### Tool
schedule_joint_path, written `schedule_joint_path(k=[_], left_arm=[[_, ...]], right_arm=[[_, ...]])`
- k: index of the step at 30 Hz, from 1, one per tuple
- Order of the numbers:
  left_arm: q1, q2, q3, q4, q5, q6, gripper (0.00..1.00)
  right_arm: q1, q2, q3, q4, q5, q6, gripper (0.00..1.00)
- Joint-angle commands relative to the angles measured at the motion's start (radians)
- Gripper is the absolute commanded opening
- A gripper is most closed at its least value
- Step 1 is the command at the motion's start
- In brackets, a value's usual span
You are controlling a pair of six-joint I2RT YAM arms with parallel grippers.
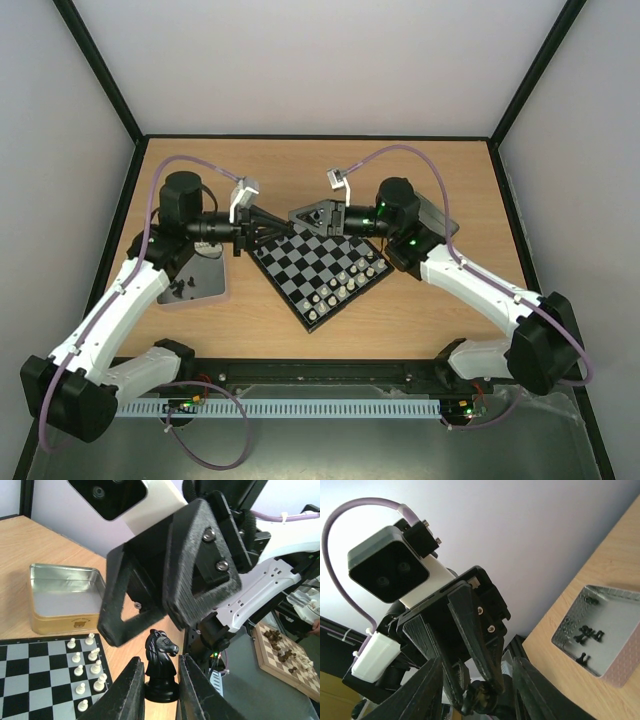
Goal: Set up the chess pieces on the board
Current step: Place the chess piece on the chessboard.
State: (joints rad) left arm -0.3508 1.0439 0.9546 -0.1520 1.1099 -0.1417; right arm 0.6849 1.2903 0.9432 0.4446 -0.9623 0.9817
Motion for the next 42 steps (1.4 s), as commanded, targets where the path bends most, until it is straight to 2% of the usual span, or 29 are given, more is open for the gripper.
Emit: schedule_joint_path(k=[1, 6, 13, 16, 21, 25, 29, 34, 38, 42], left_arm=[[-0.005, 0.016, 0.039, -0.027, -0.028, 0.040, 0.17], [-0.005, 0.023, 0.044, -0.040, -0.032, 0.052, 0.17], [-0.005, 0.032, 0.052, -0.054, -0.089, 0.045, 0.19], [-0.006, 0.038, 0.052, -0.070, -0.126, 0.041, 0.26], [-0.005, 0.025, 0.042, -0.122, -0.291, 0.038, 0.67], [-0.004, -0.006, 0.012, -0.149, -0.472, -0.003, 0.80], [0.001, -0.058, -0.004, -0.171, -0.724, -0.103, 0.86], [0.033, -0.116, -0.010, -0.218, -1.084, -0.237, 0.92], [0.085, -0.139, -0.012, -0.256, -1.194, -0.302, 0.93], [0.135, -0.152, -0.027, -0.264, -1.181, -0.331, 0.94]], right_arm=[[0.022, 0.012, 0.060, -0.128, 0.013, -0.081, 0.35], [0.027, 0.036, 0.077, -0.188, 0.031, -0.089, 0.19], [0.034, 0.072, 0.097, -0.204, 0.027, -0.061, 0.02], [0.033, 0.072, 0.101, -0.207, 0.064, -0.068, 0.02], [0.033, 0.066, 0.131, -0.304, 0.239, -0.184, 0.02], [0.046, 0.077, 0.132, -0.381, 0.471, -0.336, 0.02], [0.098, 0.116, 0.112, -0.377, 0.690, -0.467, 0.02], [0.178, 0.230, 0.128, -0.345, 0.864, -0.547, 0.02], [0.245, 0.339, 0.170, -0.336, 0.956, -0.598, 0.02], [0.290, 0.448, 0.201, -0.305, 1.003, -0.627, 0.02]])
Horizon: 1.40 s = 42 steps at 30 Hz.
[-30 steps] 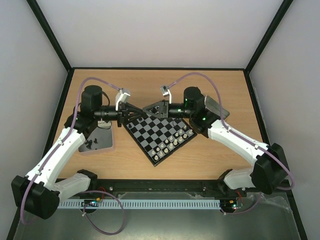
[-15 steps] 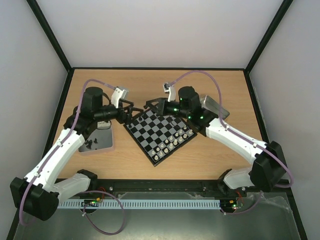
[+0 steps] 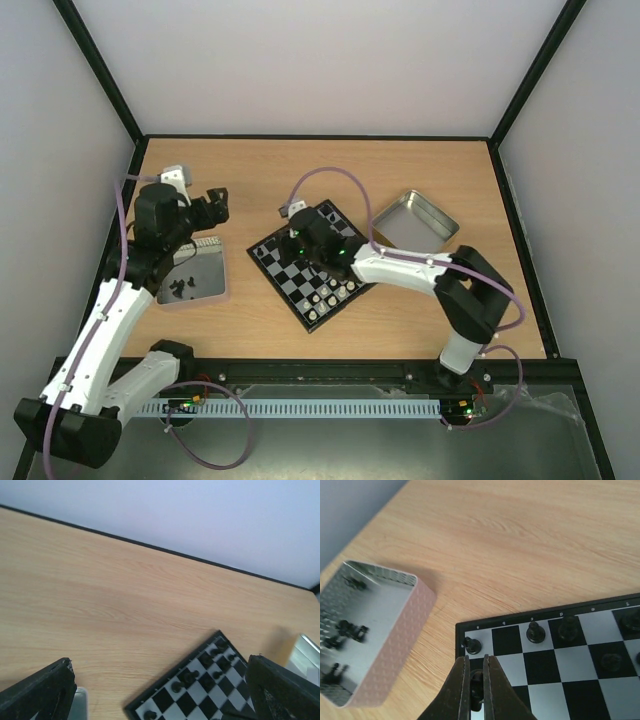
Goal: Set up the chess pieces on the board
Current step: Place the chess piece on the chessboard.
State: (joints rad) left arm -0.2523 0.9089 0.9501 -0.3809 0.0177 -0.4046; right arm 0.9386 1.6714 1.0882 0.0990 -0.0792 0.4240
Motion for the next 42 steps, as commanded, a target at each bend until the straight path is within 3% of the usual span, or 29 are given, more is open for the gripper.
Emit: schedule_joint_path(k=[1, 18, 42], left_arm=[[0.049, -0.016, -0.026, -0.037, -0.082, -0.073, 0.95], [0.136, 0.025, -0.043, -0.056, 0.014, -0.086, 0.96], [0.163, 0.058, -0.051, -0.061, 0.071, -0.089, 0.97]], right_arm=[[0.043, 0.093, 0.065, 0.048, 0.128, -0.073, 0.02], [0.059, 0.343, 0.139, 0.172, 0.199, -0.094, 0.02], [0.059, 0.435, 0.209, 0.114, 0.245, -0.120, 0.07]])
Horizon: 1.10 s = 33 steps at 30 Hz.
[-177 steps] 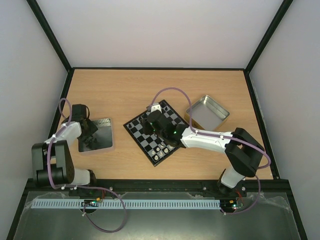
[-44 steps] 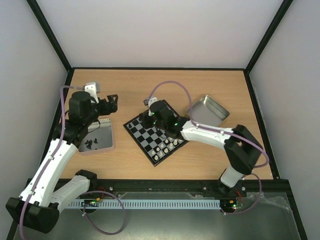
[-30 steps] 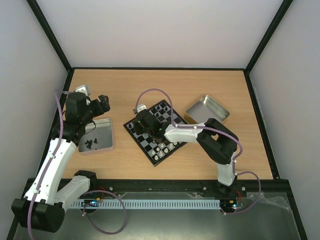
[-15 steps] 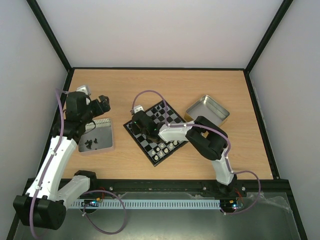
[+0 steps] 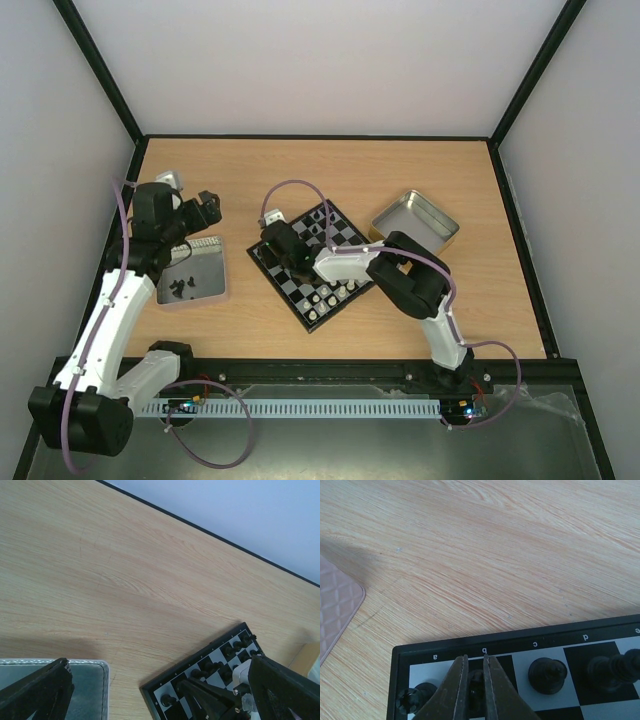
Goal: Set up the chess pieces on the board
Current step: Place the chess piece on the chessboard, then pick up the chess piece from the storage box.
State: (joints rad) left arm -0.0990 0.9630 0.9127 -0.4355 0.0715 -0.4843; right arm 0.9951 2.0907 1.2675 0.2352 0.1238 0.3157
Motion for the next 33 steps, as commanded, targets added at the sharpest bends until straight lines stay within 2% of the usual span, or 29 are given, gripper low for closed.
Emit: schedule_joint_path(k=[1, 10, 18, 24, 26, 33], left_arm=[[0.010, 0.005, -0.014, -0.007, 0.019, -0.010, 0.97], [0.020, 0.010, -0.008, -0.011, 0.027, -0.010, 0.97], [0.053, 0.027, -0.018, -0.049, 0.022, -0.015, 0.99], [0.130, 0.047, -0.107, -0.080, 0.029, -0.029, 0.99], [0.163, 0.073, -0.135, -0.108, 0.028, -0.052, 0.96], [0.284, 0.172, -0.222, -0.164, -0.019, -0.116, 0.72]], right_arm=[[0.003, 0.014, 0.032, -0.026, 0.043, -0.012, 0.08], [0.001, -0.061, 0.044, -0.064, 0.011, 0.016, 0.29], [0.000, -0.199, 0.024, -0.103, 0.018, 0.075, 0.32], [0.002, -0.337, -0.086, -0.113, 0.030, 0.141, 0.32], [0.001, -0.381, -0.138, -0.111, 0.025, 0.166, 0.32], [0.002, -0.486, -0.271, -0.058, -0.013, 0.239, 0.33]])
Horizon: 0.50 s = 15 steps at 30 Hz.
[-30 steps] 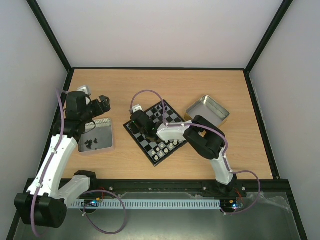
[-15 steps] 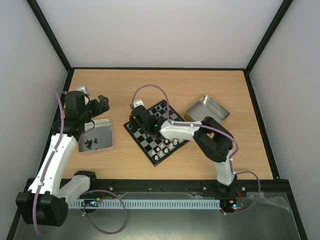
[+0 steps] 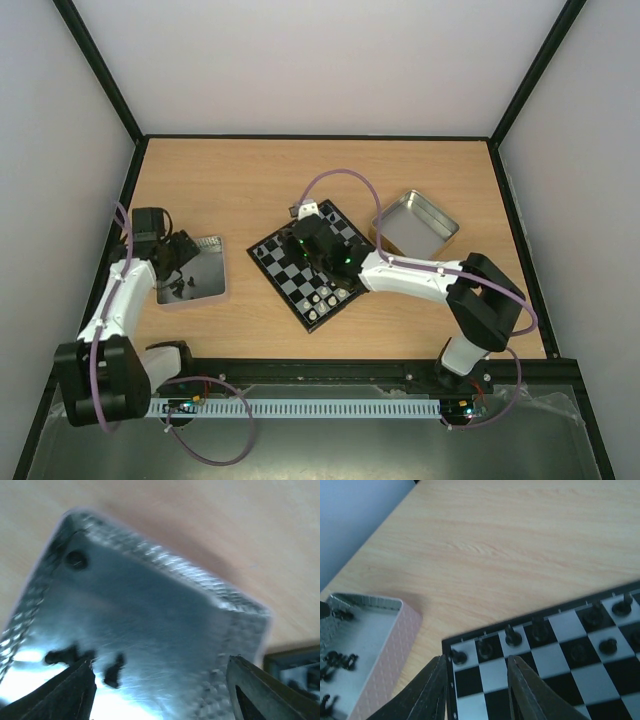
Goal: Set up the chess pieces on the board
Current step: Pick up the chess piece from the storage box.
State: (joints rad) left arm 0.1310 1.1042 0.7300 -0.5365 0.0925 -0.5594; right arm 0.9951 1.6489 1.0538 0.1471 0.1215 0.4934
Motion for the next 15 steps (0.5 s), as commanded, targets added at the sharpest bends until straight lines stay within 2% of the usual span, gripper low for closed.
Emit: schedule_joint_path(k=[1, 7, 15], left_arm=[[0.066, 0.040, -0.034, -0.065, -0.052, -0.043, 0.70], [0.079, 0.110, 0.006, -0.072, -0.140, -0.045, 0.51], [0.054, 0.178, 0.016, -0.011, -0.298, -0.073, 0.41]], right_arm=[[0.001, -0.047, -0.069, 0.041, -0.015, 0.066, 0.32], [0.001, -0.046, -0.121, 0.122, -0.023, 0.065, 0.32], [0.000, -0.076, -0.173, 0.162, -0.044, 0.050, 0.31]])
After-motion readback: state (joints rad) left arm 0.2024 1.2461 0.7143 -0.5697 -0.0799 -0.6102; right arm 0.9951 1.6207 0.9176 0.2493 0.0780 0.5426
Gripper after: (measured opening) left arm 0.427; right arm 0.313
